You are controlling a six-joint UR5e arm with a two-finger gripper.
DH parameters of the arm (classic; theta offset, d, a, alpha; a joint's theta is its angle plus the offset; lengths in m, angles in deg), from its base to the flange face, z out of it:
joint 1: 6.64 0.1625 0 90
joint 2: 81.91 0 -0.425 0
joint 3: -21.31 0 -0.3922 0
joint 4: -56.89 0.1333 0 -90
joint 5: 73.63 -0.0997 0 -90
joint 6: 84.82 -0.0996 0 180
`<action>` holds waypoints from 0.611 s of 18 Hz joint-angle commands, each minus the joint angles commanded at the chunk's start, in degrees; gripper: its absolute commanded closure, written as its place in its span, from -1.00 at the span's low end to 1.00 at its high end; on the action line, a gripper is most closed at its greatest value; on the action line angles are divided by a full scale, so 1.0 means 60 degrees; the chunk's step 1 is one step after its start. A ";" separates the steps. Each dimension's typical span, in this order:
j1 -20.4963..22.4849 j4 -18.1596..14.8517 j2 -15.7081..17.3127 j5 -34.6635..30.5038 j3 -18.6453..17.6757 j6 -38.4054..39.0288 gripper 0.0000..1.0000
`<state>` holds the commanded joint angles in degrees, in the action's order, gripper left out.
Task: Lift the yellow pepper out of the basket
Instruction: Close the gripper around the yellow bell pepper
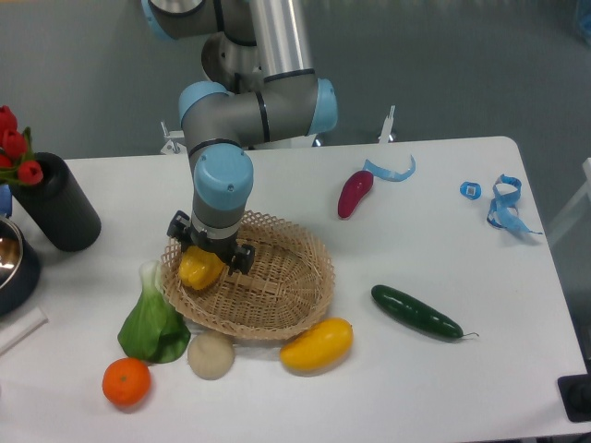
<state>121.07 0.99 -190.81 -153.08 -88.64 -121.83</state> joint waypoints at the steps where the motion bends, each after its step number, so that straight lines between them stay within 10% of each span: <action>1: -0.0015 0.0087 -0.0029 0.0000 -0.0014 0.0059 -1.00; 11: -0.0059 0.0059 0.0322 0.0102 0.0103 0.0088 -1.00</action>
<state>120.72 1.35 -188.88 -152.47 -88.03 -121.30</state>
